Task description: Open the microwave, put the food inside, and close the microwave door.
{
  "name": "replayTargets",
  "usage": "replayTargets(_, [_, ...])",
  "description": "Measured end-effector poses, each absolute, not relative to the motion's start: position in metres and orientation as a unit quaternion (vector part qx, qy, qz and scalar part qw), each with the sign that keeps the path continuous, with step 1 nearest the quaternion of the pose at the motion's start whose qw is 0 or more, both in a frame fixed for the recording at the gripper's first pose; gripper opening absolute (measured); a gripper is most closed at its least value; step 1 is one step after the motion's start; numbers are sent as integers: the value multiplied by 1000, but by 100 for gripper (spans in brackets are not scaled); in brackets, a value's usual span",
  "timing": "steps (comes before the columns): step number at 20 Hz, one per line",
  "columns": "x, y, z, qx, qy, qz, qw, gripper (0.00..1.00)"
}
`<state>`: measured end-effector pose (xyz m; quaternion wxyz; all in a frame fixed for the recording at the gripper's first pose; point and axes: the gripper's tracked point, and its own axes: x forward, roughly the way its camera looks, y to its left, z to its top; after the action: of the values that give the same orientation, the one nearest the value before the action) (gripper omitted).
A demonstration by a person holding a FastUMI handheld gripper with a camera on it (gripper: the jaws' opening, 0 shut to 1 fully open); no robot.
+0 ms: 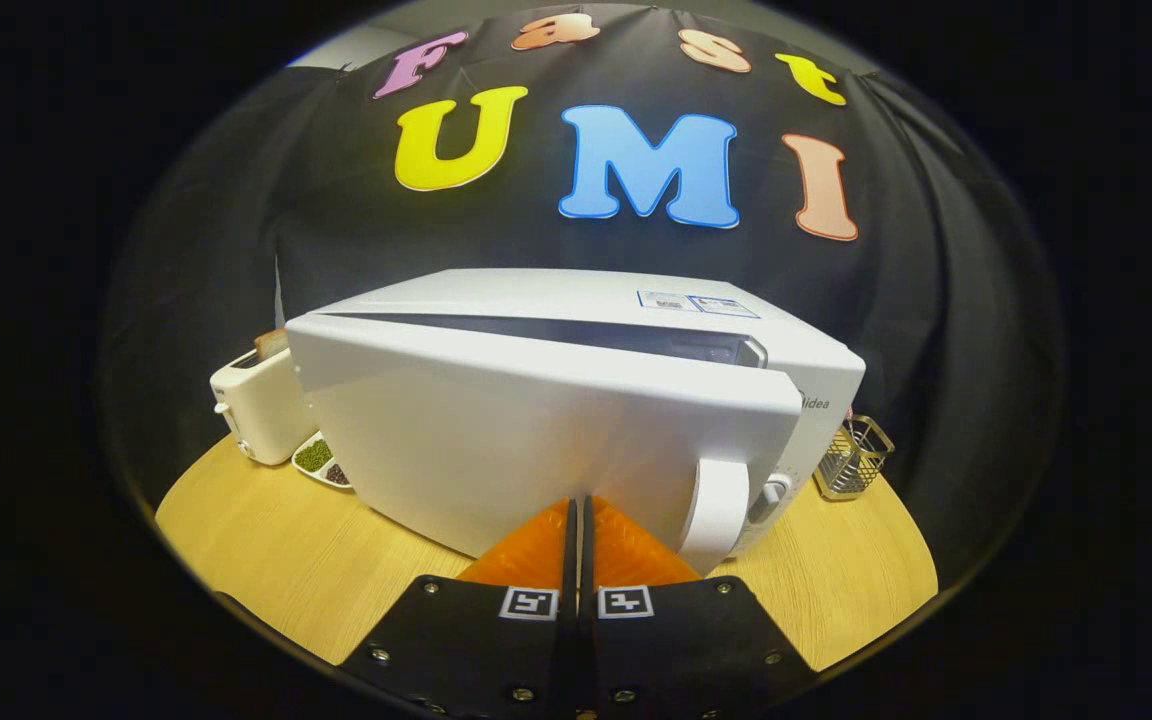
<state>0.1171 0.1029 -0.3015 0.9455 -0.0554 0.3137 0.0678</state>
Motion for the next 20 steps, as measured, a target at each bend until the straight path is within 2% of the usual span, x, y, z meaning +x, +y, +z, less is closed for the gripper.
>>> replayTargets(20, [148, 97, -314, -65, 306, 49, 948, 2])
